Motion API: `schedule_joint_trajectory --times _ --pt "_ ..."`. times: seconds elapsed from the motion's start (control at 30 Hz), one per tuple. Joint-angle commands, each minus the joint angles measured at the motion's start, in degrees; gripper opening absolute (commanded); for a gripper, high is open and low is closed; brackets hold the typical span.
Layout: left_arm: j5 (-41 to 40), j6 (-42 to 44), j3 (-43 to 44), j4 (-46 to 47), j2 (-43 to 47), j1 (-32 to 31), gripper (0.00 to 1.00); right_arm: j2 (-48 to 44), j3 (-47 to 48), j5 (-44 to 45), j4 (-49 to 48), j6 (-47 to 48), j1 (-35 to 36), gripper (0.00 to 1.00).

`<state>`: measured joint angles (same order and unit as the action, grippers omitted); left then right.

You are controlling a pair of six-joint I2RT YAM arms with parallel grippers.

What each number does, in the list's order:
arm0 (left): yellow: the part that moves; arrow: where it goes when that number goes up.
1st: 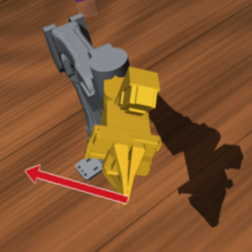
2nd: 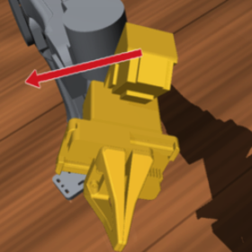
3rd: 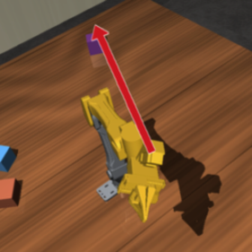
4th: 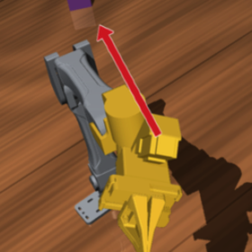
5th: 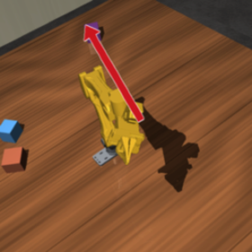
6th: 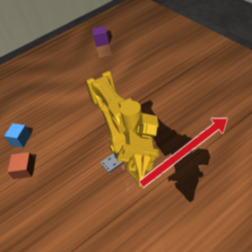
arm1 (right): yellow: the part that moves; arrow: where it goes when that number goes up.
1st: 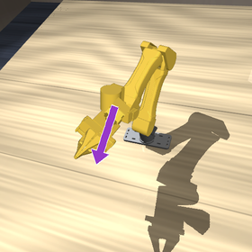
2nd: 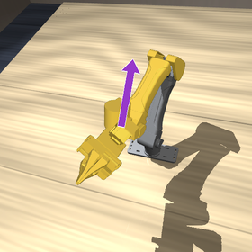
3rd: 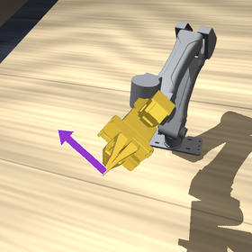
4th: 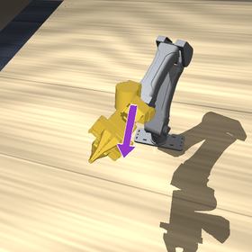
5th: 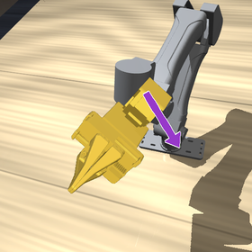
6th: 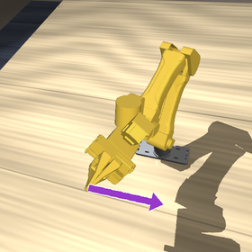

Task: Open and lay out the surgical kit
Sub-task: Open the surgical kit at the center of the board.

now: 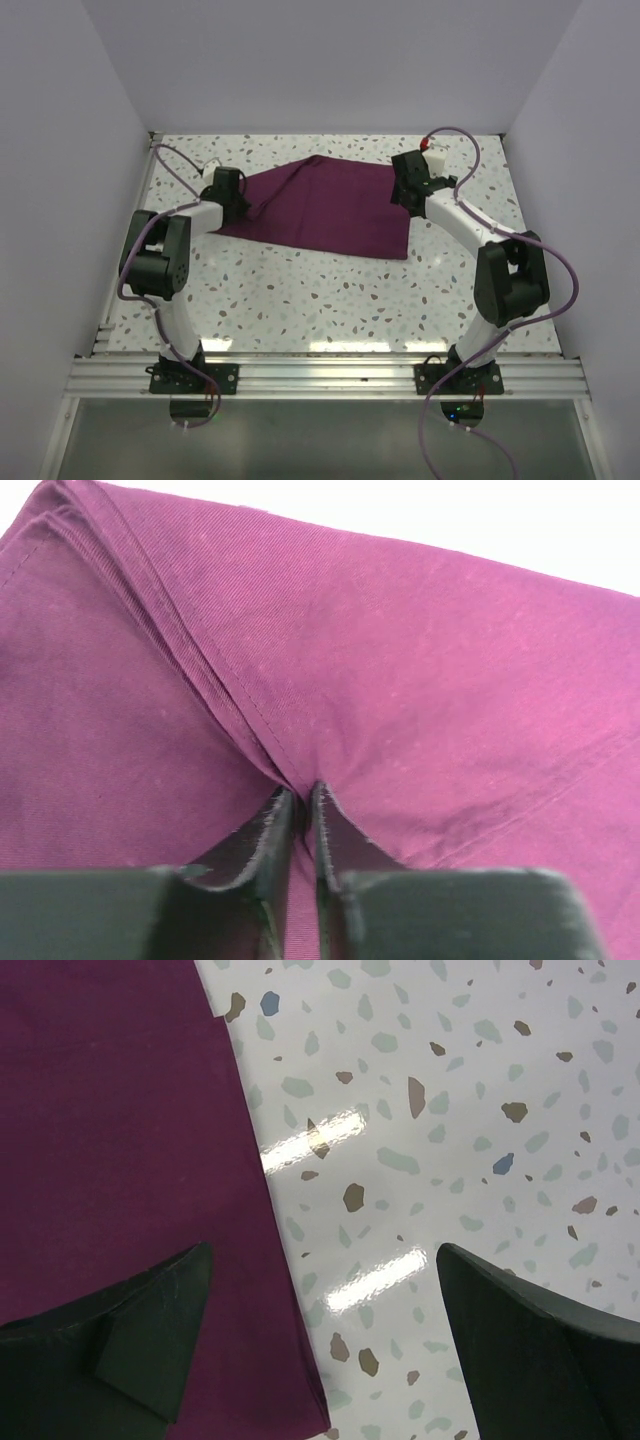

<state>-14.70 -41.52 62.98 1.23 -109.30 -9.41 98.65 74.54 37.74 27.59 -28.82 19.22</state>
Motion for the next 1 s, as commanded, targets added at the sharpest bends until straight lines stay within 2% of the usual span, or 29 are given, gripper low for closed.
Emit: schedule_joint_trajectory --times 0.0,0.1,0.33,0.47,0.57,0.6,0.67,0.77,0.97 --pt "1.43 -0.85 2.85 1.49 1.45 -0.35 0.12 -0.56 -0.19 -0.38 -1.84 0.60 0.11 0.98" --pt "1.43 -0.50 4.51 1.23 1.63 -0.35 0.00 -0.48 -0.01 -0.12 -1.93 0.69 0.20 0.98" --pt "-0.42 -2.07 11.54 0.44 -1.62 0.62 0.00 0.22 0.16 0.14 -2.54 1.22 0.11 0.99" --pt "0.10 -4.62 19.87 0.27 -7.06 4.30 0.00 1.98 0.95 0.14 -2.55 1.48 0.11 0.98" --pt "1.42 -7.17 26.81 -0.18 -13.47 7.90 0.40 3.03 1.48 0.06 -2.37 1.66 0.02 0.98" --pt "3.17 -7.96 28.67 -0.53 -17.14 8.87 0.60 3.13 1.66 0.06 -2.37 1.66 0.02 0.98" --pt "5.99 -9.10 33.84 -3.06 -20.50 11.67 0.66 3.21 1.75 -0.29 -2.37 1.75 0.03 0.99" --pt "7.41 -8.85 33.88 -2.12 -21.40 13.36 0.67 3.04 1.57 -0.38 -2.63 1.75 0.11 0.98" --pt "1.88 -4.90 23.53 3.15 -7.28 13.80 0.68 3.65 2.88 -0.82 -2.46 1.92 0.11 0.98"
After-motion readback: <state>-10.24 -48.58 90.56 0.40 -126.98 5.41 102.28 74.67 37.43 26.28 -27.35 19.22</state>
